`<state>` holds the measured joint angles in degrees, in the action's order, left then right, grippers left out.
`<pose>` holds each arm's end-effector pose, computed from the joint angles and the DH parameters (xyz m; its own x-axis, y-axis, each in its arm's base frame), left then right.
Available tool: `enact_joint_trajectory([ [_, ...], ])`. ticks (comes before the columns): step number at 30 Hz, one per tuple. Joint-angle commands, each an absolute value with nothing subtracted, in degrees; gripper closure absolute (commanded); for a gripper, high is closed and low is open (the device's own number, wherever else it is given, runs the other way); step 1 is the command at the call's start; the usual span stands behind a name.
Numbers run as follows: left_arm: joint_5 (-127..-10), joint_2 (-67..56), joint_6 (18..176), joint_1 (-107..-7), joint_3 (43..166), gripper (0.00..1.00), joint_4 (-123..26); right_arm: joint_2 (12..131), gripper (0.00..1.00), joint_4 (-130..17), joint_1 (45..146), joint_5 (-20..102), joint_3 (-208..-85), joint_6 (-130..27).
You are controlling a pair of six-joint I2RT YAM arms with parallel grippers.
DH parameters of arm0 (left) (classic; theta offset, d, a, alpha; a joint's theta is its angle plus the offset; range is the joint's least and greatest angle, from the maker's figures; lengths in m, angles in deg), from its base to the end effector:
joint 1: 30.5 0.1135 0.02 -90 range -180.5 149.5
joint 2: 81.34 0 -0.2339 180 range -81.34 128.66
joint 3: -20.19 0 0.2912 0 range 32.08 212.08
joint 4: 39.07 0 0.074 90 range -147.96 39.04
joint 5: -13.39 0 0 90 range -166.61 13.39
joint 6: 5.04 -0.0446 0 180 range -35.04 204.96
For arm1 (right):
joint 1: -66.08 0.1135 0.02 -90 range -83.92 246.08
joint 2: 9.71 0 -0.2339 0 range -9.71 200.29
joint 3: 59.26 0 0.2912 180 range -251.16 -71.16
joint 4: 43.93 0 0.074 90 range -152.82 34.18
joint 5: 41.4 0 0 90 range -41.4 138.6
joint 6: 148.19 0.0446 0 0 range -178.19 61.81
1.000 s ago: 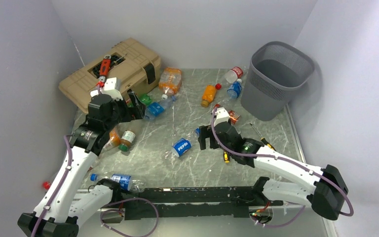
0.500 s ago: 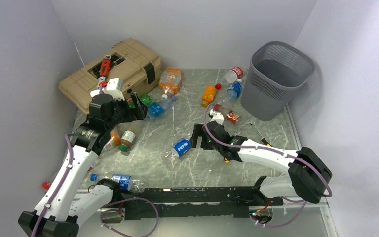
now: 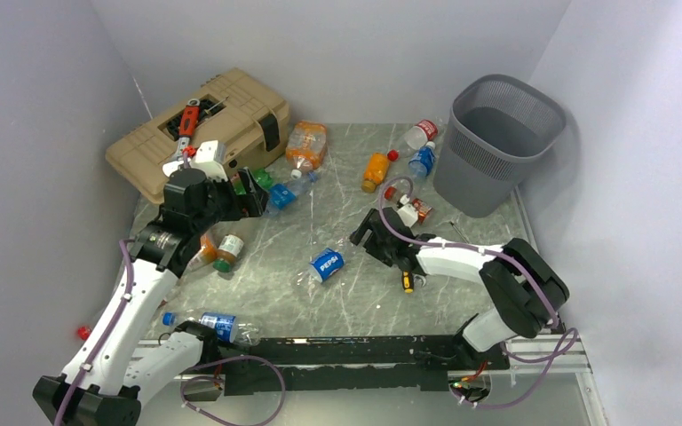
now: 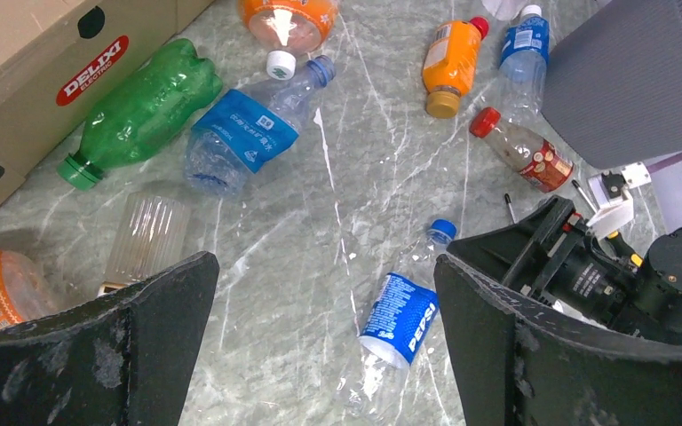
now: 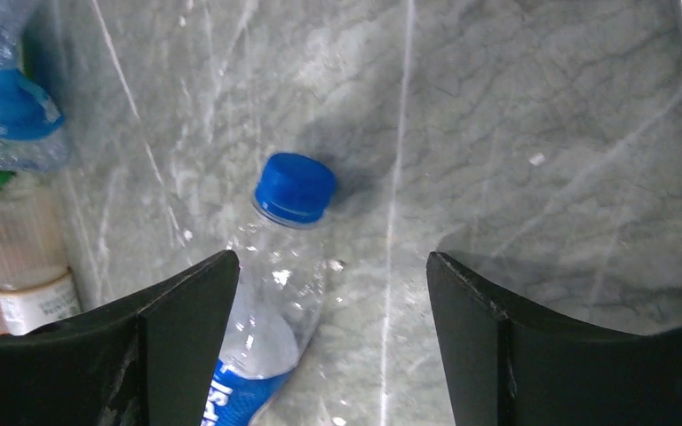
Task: Put the plastic bottles in the bin
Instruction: Pick up the plastic bottle at the center of the board.
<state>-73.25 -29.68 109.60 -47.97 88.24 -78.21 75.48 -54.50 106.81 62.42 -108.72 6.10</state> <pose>0.2506 -0.0816 0.3333 -0.4817 -0.2847 -0.8288 0.1655 0.8992 -0.4051 0.2478 0.1993 0.0917 -0.6959 0.5554 -0.4553 0.2730 0.7910 0.5476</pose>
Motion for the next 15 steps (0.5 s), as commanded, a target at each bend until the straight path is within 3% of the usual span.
enact_joint_trajectory([
  [1,-71.46,-29.23,109.31,-48.34,88.02,0.03,-76.11,77.98,0.2,-50.78,106.08,61.53,-111.58,9.05],
  [15,-71.77,-29.94,109.44,-48.6,88.16,0.03,-76.32,88.52,0.42,-53.43,106.43,61.9,-116.9,7.44],
])
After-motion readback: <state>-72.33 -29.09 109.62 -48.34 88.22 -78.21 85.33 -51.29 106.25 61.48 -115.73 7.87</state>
